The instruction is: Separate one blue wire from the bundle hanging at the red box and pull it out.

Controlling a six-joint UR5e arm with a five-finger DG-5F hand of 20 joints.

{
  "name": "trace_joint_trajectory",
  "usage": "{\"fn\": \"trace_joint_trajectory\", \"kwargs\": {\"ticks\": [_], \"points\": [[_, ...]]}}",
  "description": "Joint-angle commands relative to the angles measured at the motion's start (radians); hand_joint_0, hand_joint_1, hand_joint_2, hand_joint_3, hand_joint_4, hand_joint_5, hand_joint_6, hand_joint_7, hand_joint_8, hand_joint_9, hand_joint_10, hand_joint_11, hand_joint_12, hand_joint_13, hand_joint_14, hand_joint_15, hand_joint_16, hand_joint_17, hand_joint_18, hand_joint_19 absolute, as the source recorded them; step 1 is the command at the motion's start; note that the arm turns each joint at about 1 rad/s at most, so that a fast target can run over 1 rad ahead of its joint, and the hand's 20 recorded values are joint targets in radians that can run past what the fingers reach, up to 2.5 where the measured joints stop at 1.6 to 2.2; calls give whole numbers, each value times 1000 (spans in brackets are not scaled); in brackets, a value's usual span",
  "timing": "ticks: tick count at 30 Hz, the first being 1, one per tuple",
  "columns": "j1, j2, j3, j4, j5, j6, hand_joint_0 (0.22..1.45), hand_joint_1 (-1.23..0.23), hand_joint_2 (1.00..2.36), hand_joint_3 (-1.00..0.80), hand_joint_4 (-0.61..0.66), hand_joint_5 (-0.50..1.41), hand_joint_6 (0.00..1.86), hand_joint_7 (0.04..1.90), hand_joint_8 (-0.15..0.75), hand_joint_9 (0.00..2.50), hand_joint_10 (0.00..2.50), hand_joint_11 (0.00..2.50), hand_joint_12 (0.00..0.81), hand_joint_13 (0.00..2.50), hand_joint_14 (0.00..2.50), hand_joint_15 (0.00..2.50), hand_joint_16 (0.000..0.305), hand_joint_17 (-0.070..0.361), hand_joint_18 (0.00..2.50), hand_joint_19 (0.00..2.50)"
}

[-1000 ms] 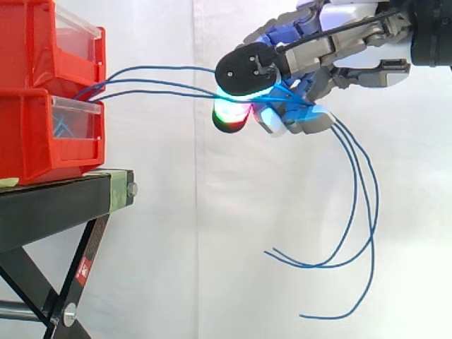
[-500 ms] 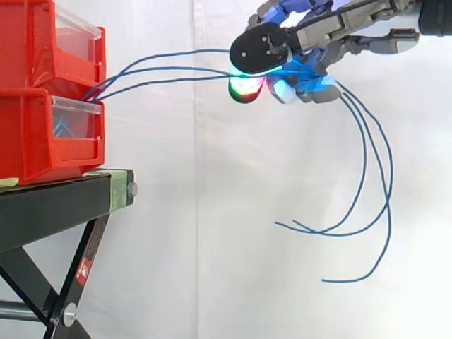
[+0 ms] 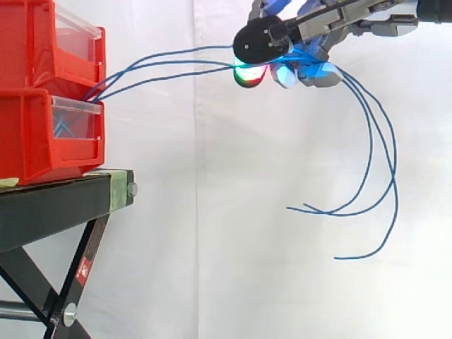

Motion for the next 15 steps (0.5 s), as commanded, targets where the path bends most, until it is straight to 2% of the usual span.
{"fn": "trace_joint_trajectory", "kwargs": {"ticks": [1,15], "points": [[-1,0,1,3,0,-6,689,-749,1016,-321,218,-190,744,1079,323,999,19,1137,311,1363,93,1640,46,104,571,667],[-1,0,1,0,6,-7,638,-699,1015,-330,224,-185,719,1121,327,991,21,1134,312,1347,91,1627,47,106,562,687]]}}
